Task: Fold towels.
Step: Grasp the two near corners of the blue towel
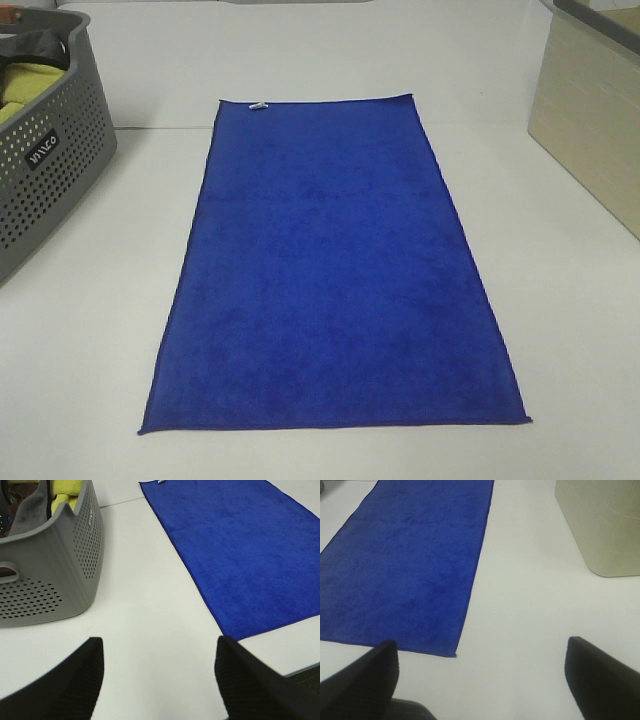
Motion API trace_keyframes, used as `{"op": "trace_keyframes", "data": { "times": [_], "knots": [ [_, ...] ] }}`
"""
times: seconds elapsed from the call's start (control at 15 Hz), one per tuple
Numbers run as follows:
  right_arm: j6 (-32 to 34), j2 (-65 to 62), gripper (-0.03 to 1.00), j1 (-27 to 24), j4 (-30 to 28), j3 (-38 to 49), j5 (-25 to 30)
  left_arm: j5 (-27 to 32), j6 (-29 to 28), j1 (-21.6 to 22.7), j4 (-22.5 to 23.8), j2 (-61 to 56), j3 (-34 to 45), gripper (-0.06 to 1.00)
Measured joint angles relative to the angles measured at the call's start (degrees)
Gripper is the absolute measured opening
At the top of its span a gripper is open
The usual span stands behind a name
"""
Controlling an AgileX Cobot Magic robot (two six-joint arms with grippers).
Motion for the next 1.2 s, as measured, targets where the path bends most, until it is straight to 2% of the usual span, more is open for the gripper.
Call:
{"op": "trace_keyframes", "data": {
  "times": [1.2],
  "knots": [
    [0.00, 0.00, 0.85, 0.00, 0.00, 0.00, 0.00, 0.00, 0.00, 0.00, 0.00, 0.00, 0.00, 0.62]
  ]
}}
